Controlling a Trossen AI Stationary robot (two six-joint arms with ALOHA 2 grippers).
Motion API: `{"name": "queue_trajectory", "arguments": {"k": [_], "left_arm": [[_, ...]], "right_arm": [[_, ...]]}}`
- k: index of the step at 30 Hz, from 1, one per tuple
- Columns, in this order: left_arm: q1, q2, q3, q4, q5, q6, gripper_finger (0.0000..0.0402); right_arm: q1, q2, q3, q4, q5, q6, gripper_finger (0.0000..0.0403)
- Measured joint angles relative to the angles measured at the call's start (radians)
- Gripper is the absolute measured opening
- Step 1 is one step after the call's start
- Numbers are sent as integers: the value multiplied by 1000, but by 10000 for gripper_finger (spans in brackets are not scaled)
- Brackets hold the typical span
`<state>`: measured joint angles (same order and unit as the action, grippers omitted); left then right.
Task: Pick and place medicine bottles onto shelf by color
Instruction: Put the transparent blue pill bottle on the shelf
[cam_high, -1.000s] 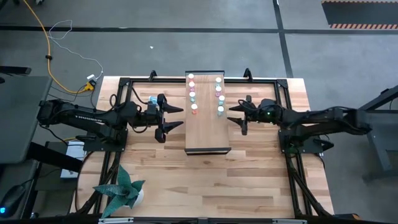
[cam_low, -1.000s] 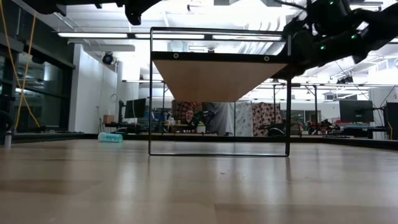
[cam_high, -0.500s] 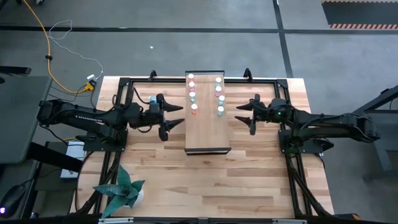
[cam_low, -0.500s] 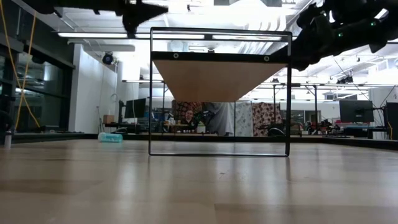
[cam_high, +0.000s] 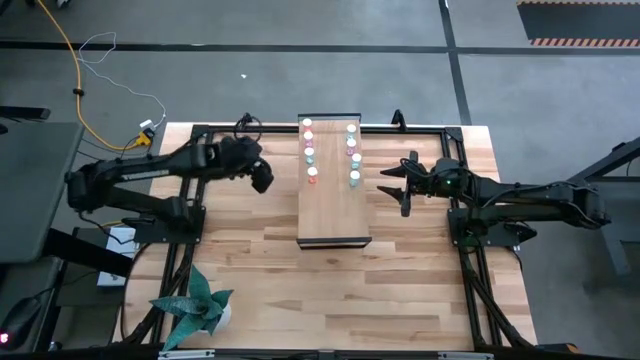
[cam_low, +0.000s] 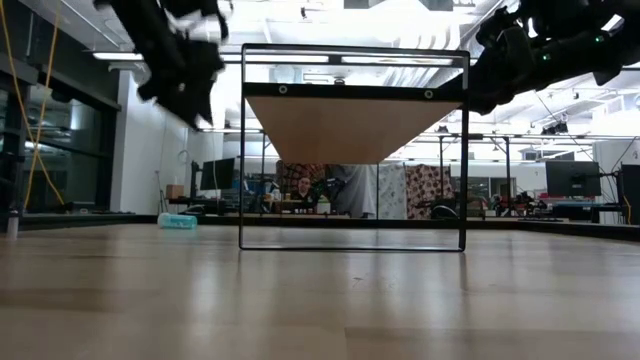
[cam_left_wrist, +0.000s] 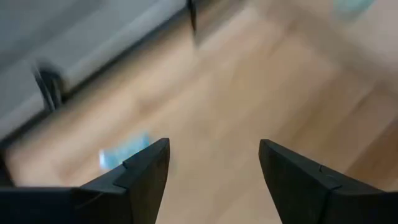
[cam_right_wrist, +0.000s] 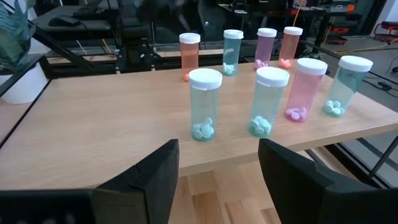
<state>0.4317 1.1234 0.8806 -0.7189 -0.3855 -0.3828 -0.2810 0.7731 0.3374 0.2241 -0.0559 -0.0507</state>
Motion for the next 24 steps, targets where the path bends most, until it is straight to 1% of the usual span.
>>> {"name": "queue_trajectory", "arguments": {"k": [3, 4, 5, 7, 9, 13, 16, 20, 22, 24], "left_arm": [[103, 79, 2, -95, 186, 53, 239], [130, 112, 2, -111, 223, 73, 239], [151, 145, 2, -116, 238, 94, 239], [180, 212, 2, -108, 237, 143, 239], [206, 272, 2, -90, 214, 193, 239], [241, 371, 2, -67, 176, 248, 239], [259, 416, 2, -55, 115, 296, 239], [275, 449, 2, 6, 29, 352, 239], [278, 462, 3, 35, 32, 386, 239], [285, 474, 3, 38, 70, 416, 239]], "right_arm": [[0, 0, 0, 2, 0, -2, 213], [0, 0, 0, 2, 0, -2, 213], [0, 0, 0, 2, 0, -2, 213], [0, 0, 0, 2, 0, -10, 213], [0, 0, 0, 5, 0, -10, 213], [0, 0, 0, 5, 0, -10, 213], [0, 0, 0, 5, 0, -10, 213], [0, 0, 0, 5, 0, -10, 213], [0, 0, 0, 5, 0, -10, 213], [0, 0, 0, 5, 0, -9, 213]]}}
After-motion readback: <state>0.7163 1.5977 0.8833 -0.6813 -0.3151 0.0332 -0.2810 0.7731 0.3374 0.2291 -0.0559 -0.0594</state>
